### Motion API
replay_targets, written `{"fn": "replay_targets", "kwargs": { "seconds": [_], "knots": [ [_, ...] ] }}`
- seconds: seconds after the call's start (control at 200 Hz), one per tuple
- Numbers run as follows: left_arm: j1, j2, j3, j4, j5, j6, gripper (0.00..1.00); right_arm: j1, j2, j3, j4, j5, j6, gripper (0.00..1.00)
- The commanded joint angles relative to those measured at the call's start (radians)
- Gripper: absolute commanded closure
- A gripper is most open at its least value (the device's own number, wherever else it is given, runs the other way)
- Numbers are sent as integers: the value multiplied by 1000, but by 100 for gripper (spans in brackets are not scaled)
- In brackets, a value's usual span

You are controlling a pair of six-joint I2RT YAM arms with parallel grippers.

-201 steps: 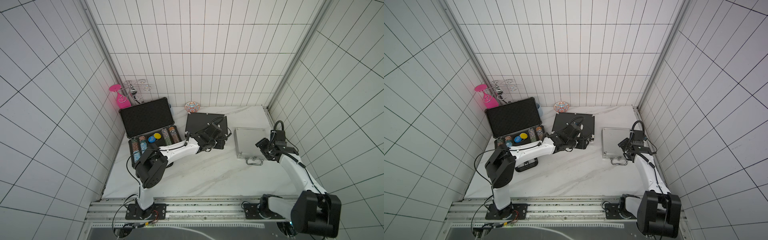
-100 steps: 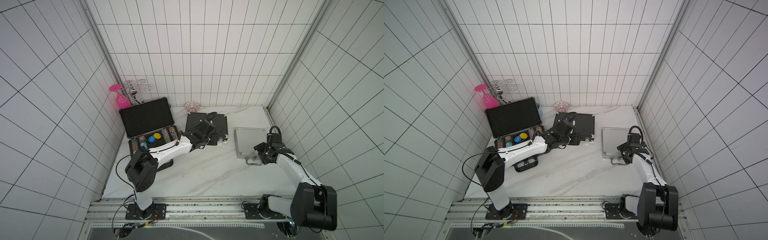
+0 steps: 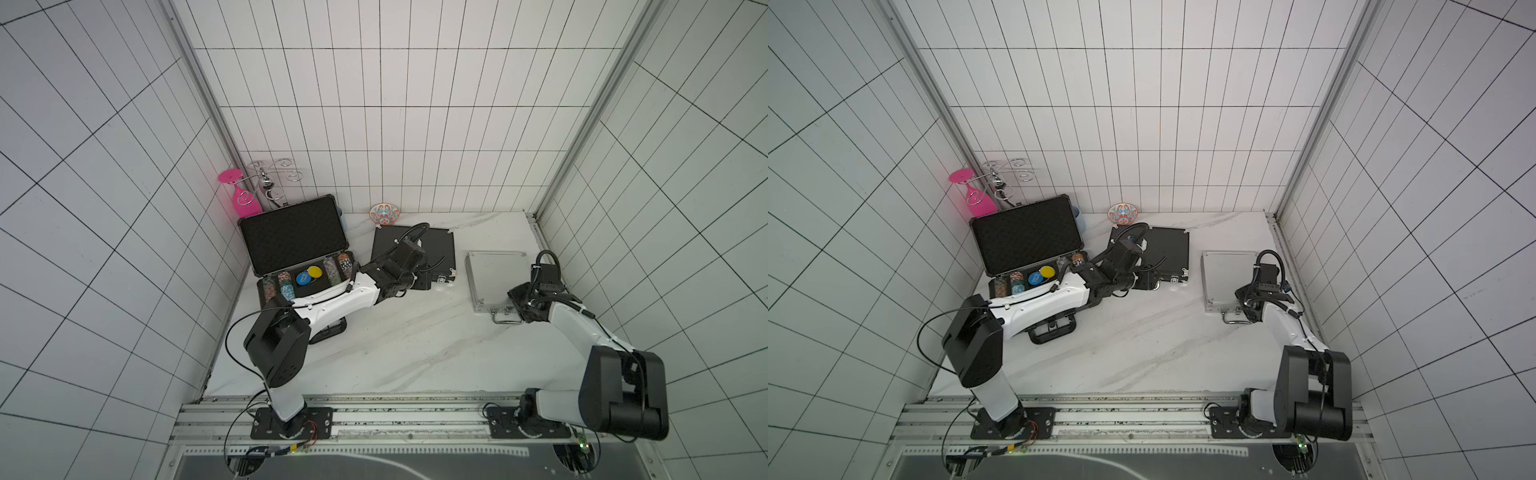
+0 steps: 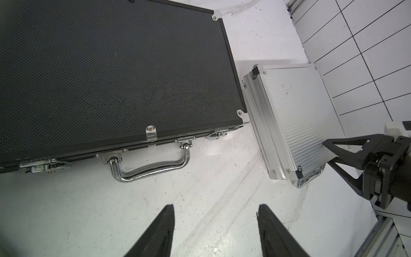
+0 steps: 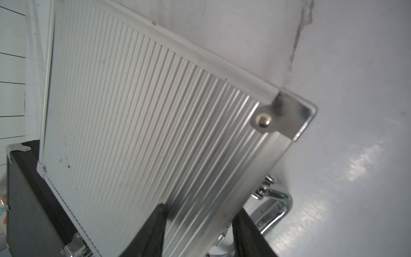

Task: Close the poker set cases
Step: Move the poker set case to the center of the board.

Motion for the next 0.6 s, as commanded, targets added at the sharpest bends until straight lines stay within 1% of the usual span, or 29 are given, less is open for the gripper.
{"fn": "replay_targets", "kwargs": {
  "seconds": [0.0, 0.095, 0.345, 0.595],
  "knots": [
    [2, -20, 2, 17, -10, 13, 40, 47, 73, 2, 85, -67, 65, 52],
    [4, -16, 1, 13, -17, 14, 40, 66, 109, 14, 117, -62, 109, 52],
    [19, -28, -24, -16, -50, 14, 39, 71, 204, 86, 177, -34, 201, 53],
    [62, -68, -83, -17, -51, 17, 39, 75, 328, 212, 186, -24, 217, 53]
  ]
}}
